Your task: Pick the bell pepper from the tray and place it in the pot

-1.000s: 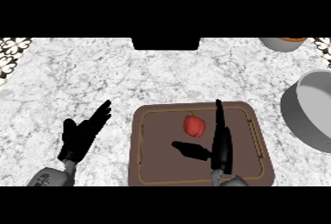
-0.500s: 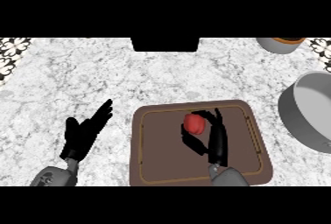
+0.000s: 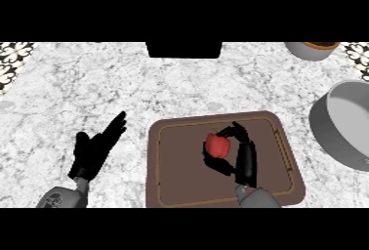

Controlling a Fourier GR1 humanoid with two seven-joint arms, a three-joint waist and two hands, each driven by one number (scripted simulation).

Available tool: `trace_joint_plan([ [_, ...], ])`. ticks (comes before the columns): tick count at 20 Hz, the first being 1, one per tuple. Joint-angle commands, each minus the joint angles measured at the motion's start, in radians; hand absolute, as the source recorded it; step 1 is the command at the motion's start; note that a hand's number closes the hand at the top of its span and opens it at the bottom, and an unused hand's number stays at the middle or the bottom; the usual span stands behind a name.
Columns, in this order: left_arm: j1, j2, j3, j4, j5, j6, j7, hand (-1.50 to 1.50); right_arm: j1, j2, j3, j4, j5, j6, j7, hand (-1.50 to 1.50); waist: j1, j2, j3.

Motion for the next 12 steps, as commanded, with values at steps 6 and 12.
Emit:
trace_joint_plan([
  [6,0.039,-0.005,0.024,0.005,0.006,0.028,-0.011,0.0,0.174,-0.453,-0.077,-0.088,-0.161,0.505,-0.206,1.5,-0.075,0.013,0.022],
  [12,0.05,0.015,0.046,-0.007,0.018,0.022,-0.013,0.0,0.246,-0.734,-0.218,-0.067,-0.285,0.813,-0.433,1.5,-0.095,0.01,0.022],
])
